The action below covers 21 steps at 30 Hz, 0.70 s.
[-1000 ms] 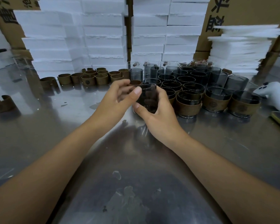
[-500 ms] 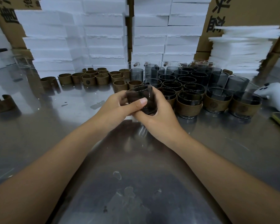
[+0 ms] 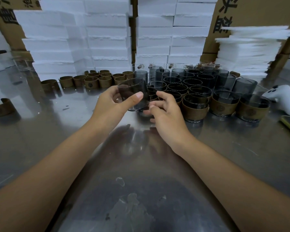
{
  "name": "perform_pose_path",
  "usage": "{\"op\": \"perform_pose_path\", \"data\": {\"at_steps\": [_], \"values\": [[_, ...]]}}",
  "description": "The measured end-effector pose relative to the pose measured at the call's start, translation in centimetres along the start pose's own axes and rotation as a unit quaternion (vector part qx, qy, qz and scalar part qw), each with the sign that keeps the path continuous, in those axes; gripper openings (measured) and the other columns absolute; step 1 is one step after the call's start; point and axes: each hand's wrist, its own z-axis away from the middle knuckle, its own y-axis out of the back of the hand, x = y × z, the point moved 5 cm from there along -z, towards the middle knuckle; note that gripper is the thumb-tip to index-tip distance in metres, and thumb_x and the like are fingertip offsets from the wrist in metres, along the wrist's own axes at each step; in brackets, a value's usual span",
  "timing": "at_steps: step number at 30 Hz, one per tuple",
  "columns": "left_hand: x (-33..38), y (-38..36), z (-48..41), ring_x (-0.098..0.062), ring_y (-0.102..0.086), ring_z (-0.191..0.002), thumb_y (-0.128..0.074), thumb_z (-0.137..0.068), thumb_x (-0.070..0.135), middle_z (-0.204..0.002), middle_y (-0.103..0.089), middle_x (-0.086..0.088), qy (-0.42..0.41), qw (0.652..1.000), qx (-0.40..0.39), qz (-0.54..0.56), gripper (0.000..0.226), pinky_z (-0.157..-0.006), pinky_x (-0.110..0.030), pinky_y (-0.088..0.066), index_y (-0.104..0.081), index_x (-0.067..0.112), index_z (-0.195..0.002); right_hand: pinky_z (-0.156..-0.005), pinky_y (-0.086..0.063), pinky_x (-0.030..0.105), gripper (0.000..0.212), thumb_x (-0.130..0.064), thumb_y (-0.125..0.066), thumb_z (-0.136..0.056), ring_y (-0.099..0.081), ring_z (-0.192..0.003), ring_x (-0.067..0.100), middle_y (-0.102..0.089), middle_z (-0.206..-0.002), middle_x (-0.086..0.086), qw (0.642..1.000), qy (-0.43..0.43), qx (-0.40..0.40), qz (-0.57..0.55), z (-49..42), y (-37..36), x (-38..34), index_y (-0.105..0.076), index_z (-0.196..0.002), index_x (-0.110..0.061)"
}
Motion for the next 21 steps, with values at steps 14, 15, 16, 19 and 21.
{"op": "perform_pose_path", "data": {"at_steps": [14,15,16,19,21], "values": [[1.0,-1.6,0.9,0.005,-0.066,-0.089,-0.073,-0.072,0.024,-0.094,-0.07,0.014,-0.069,0.993,-0.091,0.021,0.039,-0.075,-0.009,-0.048,-0.058,0.019,-0.109,-0.083,-0.053,0.033,0.03,-0.034,-0.04,-0.102,-0.067,-0.085,0.013,-0.071,-0.081,0.0,0.968,-0.129,-0.008,-0.215,0.1,-0.5,0.5,-0.064,-0.089,-0.019],[1.1,-1.6,1.0,0.004,-0.066,-0.091,-0.072,-0.069,0.029,-0.095,-0.07,0.014,-0.071,0.993,-0.094,0.022,0.043,-0.077,-0.01,-0.049,-0.058,0.021,-0.108,-0.085,-0.052,0.034,0.03,-0.034,-0.04,-0.101,-0.066,-0.087,0.014,-0.071,-0.085,0.0,0.963,-0.136,-0.014,-0.234,0.2,-0.5,0.4,-0.064,-0.092,-0.019],[1.1,-1.6,1.0,0.003,-0.066,-0.093,-0.072,-0.066,0.032,-0.096,-0.07,0.015,-0.072,0.993,-0.097,0.02,0.045,-0.078,-0.01,-0.048,-0.059,0.023,-0.107,-0.087,-0.051,0.035,0.029,-0.034,-0.04,-0.101,-0.066,-0.089,0.014,-0.07,-0.088,0.001,0.957,-0.143,-0.021,-0.253,0.3,-0.6,0.3,-0.063,-0.095,-0.018],[1.1,-1.6,1.0,0.004,-0.065,-0.096,-0.071,-0.064,0.035,-0.095,-0.07,0.019,-0.075,0.992,-0.102,0.019,0.042,-0.08,-0.01,-0.048,-0.059,0.029,-0.104,-0.091,-0.048,0.039,0.029,-0.035,-0.041,-0.101,-0.063,-0.102,0.019,-0.068,-0.091,0.001,0.936,-0.168,-0.038,-0.307,0.7,-1.0,0.0,-0.061,-0.106,-0.015],[1.2,-1.6,1.1,0.005,-0.064,-0.098,-0.07,-0.065,0.034,-0.097,-0.069,0.018,-0.077,0.991,-0.105,0.022,0.043,-0.081,-0.01,-0.047,-0.058,0.029,-0.105,-0.093,-0.047,0.041,0.034,-0.037,-0.041,-0.1,-0.06,-0.114,0.022,-0.067,-0.089,0.0,0.925,-0.184,-0.055,-0.329,0.9,-1.1,-0.1,-0.06,-0.116,-0.014]]}}
